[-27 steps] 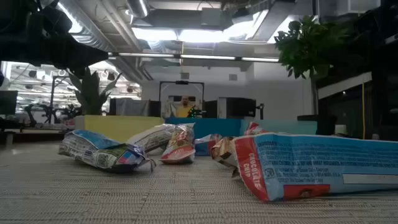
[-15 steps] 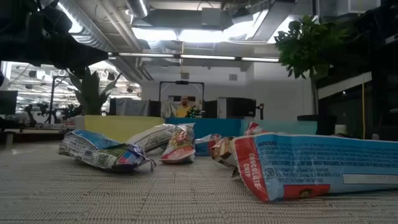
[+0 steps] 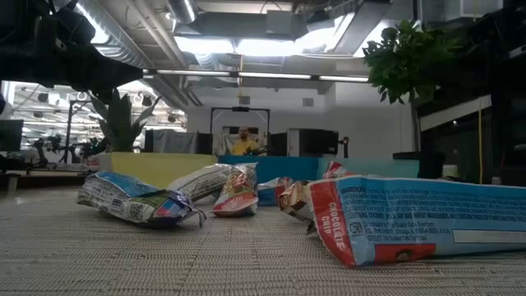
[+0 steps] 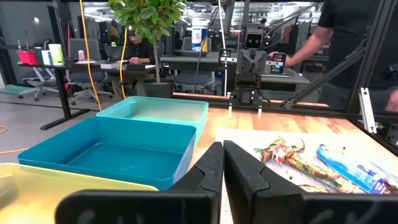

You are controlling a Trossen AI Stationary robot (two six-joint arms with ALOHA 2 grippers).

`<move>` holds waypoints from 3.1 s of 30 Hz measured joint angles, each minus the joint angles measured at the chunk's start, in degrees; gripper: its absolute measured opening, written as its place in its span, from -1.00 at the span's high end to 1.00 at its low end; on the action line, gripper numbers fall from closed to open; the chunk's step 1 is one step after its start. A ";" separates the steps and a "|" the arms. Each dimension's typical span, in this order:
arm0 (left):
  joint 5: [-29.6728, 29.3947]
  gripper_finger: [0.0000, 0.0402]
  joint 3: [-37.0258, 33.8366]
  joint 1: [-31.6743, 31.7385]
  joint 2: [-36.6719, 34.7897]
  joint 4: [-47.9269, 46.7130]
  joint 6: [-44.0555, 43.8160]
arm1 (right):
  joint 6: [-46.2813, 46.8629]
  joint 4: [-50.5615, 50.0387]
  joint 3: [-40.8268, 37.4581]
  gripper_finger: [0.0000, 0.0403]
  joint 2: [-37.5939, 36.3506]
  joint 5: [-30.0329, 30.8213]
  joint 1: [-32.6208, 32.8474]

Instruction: Pick and place Granola Bars by type

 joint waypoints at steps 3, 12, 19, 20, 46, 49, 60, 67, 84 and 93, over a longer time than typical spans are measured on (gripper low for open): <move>0.00 0.96 0.00 0.02 0.00 -0.02 0.02 | 0.05 -0.02 0.00 0.86 -0.01 0.00 0.00; 0.02 0.97 0.00 0.02 0.00 -0.02 0.00 | 0.01 0.00 0.00 0.86 -0.01 0.00 0.00; 0.00 0.97 0.00 0.02 0.00 -0.02 0.02 | 0.07 0.00 -0.01 0.86 0.00 0.00 0.00; 0.01 0.97 0.00 0.00 0.01 -0.01 0.00 | 0.06 -0.01 0.00 0.86 -0.01 0.00 0.00; 0.02 0.96 0.00 0.01 0.00 -0.02 0.04 | 0.06 0.00 0.00 0.86 0.00 0.00 -0.02; 0.02 0.97 0.00 0.00 0.00 -0.02 0.00 | -0.01 -0.01 0.00 0.86 -0.02 0.00 0.00; 0.01 0.96 0.01 0.01 0.00 -0.02 0.02 | 0.00 -0.02 0.00 0.86 0.00 0.00 0.00; 0.02 0.98 0.01 0.01 0.01 0.00 0.04 | 0.04 0.00 0.00 0.86 -0.01 0.00 0.00; 0.00 0.97 0.01 0.02 0.01 5.63 -4.24 | 4.93 1.39 0.00 0.86 0.00 0.00 0.00; -5.21 0.96 0.00 0.00 0.02 18.13 -15.55 | 10.82 4.69 -0.02 0.86 0.00 0.13 0.00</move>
